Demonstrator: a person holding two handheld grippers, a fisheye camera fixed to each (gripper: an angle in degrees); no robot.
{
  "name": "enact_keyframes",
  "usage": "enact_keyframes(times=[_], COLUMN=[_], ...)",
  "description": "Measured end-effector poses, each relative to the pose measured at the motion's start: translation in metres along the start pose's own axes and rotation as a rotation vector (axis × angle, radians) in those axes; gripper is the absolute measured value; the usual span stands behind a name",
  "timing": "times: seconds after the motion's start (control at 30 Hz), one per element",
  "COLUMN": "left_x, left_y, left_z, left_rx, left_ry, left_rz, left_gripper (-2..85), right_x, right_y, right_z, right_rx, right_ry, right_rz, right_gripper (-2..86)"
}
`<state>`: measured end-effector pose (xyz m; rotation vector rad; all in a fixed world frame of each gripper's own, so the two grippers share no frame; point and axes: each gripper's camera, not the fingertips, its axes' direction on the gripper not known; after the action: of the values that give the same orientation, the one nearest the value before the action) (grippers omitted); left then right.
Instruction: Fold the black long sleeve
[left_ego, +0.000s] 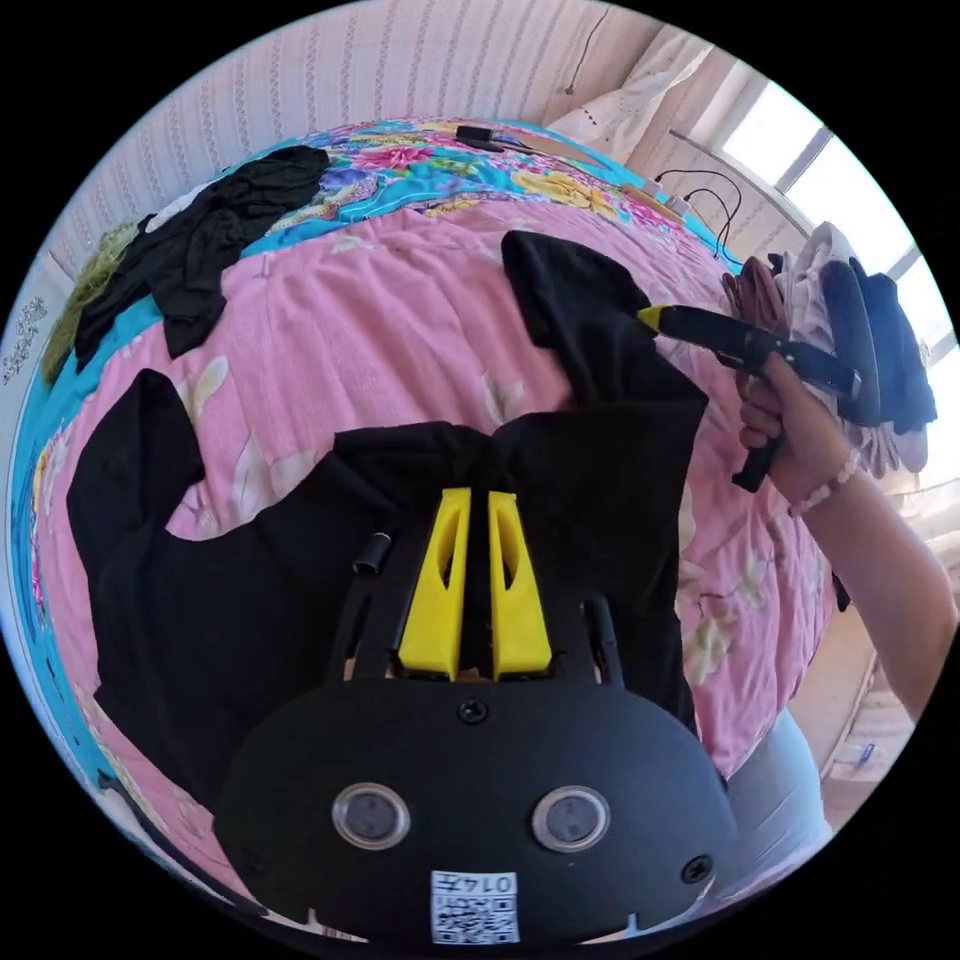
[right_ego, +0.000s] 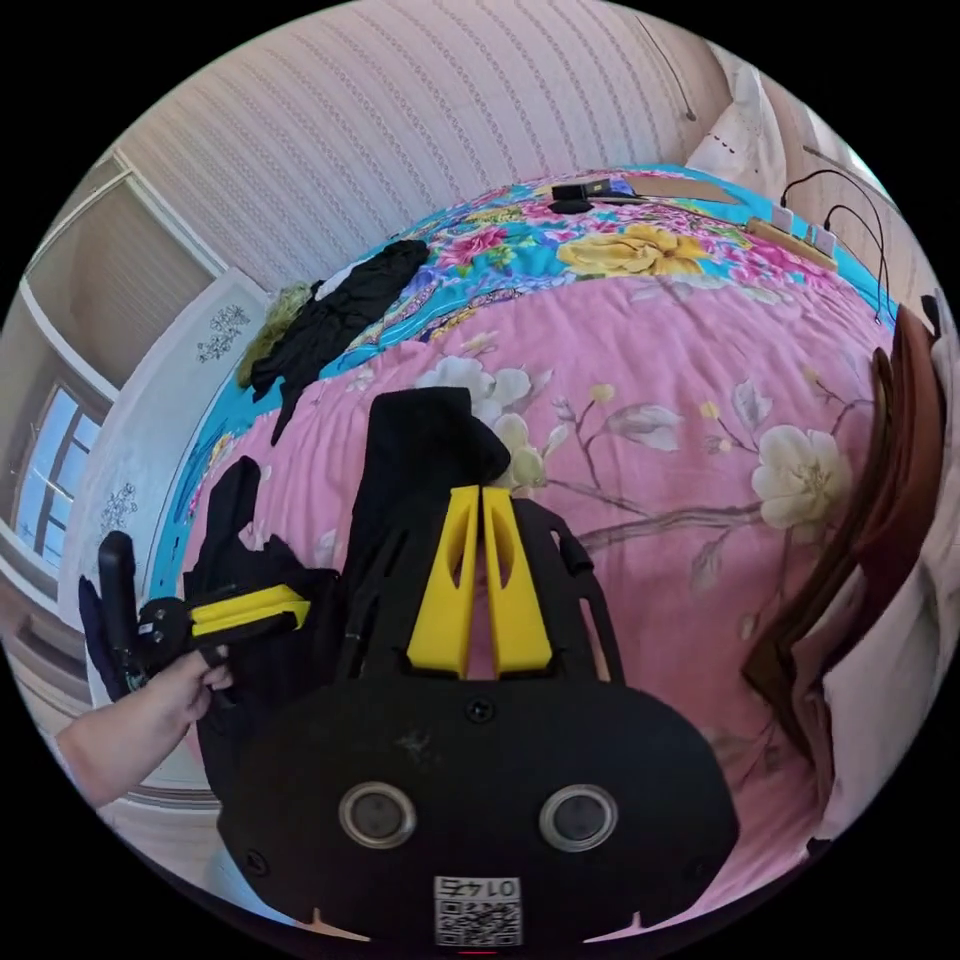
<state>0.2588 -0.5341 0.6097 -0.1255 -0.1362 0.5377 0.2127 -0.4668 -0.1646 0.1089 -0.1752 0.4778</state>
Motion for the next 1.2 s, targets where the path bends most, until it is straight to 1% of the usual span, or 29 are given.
enact_keyframes(times=[0.07,0.13,0.27,0.37,0.47,0.53,0.63,0.7,0.77,0.83,0.9,0.93,1.0,1.07,1.1,1.13,1.2], left_x=[-0.002,0.002,0.015,0.021,0.015,0.01,0.018,0.045,0.075,0.106,0.136,0.144,0.151,0.154,0.153,0.153,0.154], left_y=[-0.003,-0.004,-0.014,-0.026,-0.039,-0.047,-0.054,-0.063,-0.071,-0.078,-0.085,-0.088,-0.09,-0.091,-0.093,-0.094,-0.096], left_z=[-0.003,-0.016,-0.027,-0.015,0.0,-0.001,-0.009,-0.013,-0.004,0.016,0.049,0.059,0.064,0.066,0.069,0.073,0.079], left_rx=[0.01,0.058,0.09,0.044,-0.011,0.011,0.041,0.072,0.06,0.024,-0.073,-0.1,-0.091,-0.086,-0.094,-0.103,-0.12], left_ry=[0.036,0.054,0.103,0.021,-0.005,-0.022,-0.045,-0.021,0.031,0.097,0.117,0.128,0.149,0.145,0.148,0.151,0.151], left_rz=[-0.003,0.036,0.145,0.195,0.152,0.112,0.133,0.257,0.361,0.449,0.54,0.557,0.573,0.582,0.581,0.579,0.587], left_gripper=[-0.4,-0.8,-1.0,-1.0,-0.9,-0.8,-0.5,0.4,2.5,5.0,6.5,6.6,6.4,6.2,6.1,6.1,6.0], right_x=[0.003,0.005,0.012,0.02,0.035,0.042,0.05,0.059,0.075,0.081,0.08,0.08,0.084,0.089,0.09,0.09,0.091], right_y=[0.031,0.065,0.138,0.167,0.177,0.176,0.16,0.147,0.135,0.133,0.134,0.137,0.146,0.165,0.171,0.18,0.186], right_z=[-0.058,-0.107,-0.198,-0.22,-0.227,-0.229,-0.221,-0.211,-0.193,-0.18,-0.177,-0.185,-0.215,-0.271,-0.284,-0.303,-0.315], right_rx=[0.079,0.101,0.019,-0.045,-0.089,-0.083,-0.062,-0.041,-0.052,-0.081,-0.136,-0.142,-0.097,-0.013,-0.002,-0.006,-0.061], right_ry=[-0.077,-0.062,0.033,0.107,0.202,0.215,0.22,0.225,0.155,0.086,0.053,0.062,0.063,0.054,0.064,0.099,0.159], right_rz=[-0.013,0.005,0.135,0.186,0.235,0.254,0.2,0.192,0.235,0.25,0.225,0.225,0.276,0.371,0.388,0.406,0.38], right_gripper=[-0.3,-0.3,-0.1,0.0,0.3,0.8,2.5,4.9,6.7,5.3,0.8,0.2,-0.4,-0.4,-0.3,-0.1,0.3])
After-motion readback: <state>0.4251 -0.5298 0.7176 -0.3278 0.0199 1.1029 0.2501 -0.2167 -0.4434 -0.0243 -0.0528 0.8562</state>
